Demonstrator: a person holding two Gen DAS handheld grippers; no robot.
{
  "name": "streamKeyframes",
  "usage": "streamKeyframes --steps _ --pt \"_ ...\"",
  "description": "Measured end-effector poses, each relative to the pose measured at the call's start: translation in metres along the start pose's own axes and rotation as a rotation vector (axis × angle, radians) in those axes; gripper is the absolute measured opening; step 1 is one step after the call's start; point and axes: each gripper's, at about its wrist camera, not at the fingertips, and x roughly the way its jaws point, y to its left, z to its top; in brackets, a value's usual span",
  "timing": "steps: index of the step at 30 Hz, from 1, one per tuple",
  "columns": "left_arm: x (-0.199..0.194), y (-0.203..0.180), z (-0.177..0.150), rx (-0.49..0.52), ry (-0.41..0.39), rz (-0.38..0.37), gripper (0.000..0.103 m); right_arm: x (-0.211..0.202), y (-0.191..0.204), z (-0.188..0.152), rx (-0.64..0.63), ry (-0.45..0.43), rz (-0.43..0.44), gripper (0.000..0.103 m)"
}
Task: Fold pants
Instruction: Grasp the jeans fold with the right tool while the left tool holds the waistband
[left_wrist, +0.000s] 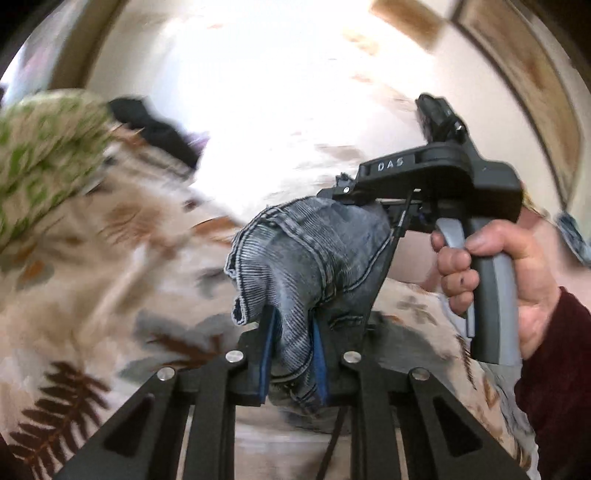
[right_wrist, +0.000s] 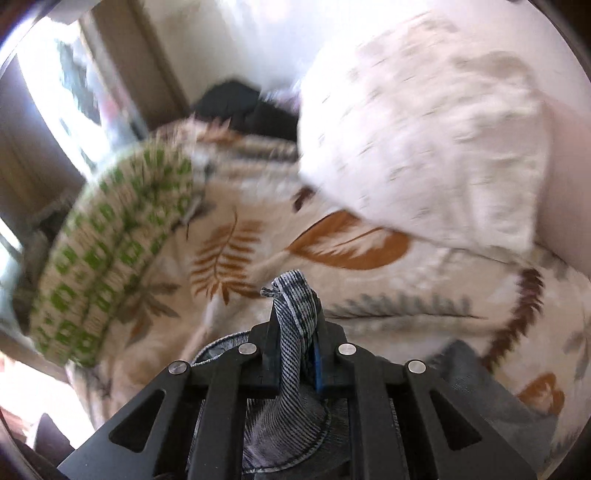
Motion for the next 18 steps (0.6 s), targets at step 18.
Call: streamKeyframes --steps 18 --pt "0.077 -0.217 -0.08 0.45 0.203 -0.194 0.016 -0.131 -0.229 -0.135 0.46 -0.267 0.148 0.011"
